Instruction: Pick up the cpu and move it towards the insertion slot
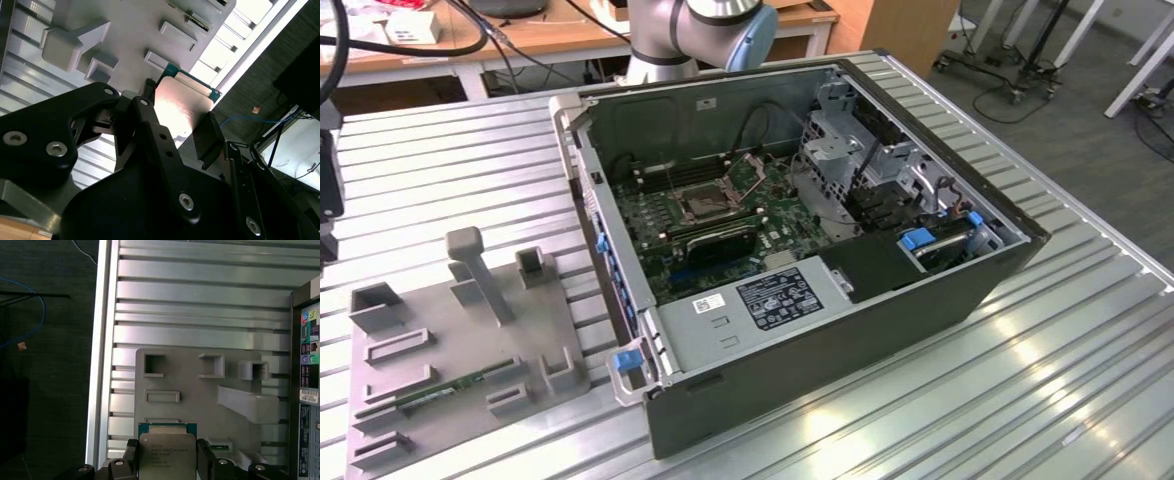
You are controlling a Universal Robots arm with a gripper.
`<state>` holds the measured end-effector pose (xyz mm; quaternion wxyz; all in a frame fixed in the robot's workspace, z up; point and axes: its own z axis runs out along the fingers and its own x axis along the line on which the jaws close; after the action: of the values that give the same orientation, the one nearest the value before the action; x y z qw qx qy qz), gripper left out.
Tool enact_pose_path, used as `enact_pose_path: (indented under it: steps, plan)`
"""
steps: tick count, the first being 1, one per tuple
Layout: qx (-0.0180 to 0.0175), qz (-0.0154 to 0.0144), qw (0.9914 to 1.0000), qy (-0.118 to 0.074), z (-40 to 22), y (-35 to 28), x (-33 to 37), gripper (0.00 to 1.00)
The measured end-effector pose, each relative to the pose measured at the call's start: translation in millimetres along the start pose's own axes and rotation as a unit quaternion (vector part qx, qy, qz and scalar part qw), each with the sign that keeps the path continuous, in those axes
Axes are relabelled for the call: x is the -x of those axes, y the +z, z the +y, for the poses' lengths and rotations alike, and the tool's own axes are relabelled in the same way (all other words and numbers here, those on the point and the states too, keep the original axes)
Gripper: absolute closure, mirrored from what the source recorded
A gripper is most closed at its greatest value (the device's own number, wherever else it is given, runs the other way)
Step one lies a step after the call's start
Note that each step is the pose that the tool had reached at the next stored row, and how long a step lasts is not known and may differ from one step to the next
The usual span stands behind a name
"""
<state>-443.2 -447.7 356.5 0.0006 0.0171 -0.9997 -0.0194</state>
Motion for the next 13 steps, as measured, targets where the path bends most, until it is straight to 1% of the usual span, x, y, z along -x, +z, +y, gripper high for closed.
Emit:
enact_pose_path:
  steps: [13]
  plan:
    - [0.0000, 0.0000, 1.00000, 0.000, 0.2, -5.0, 0.0, 0.45]
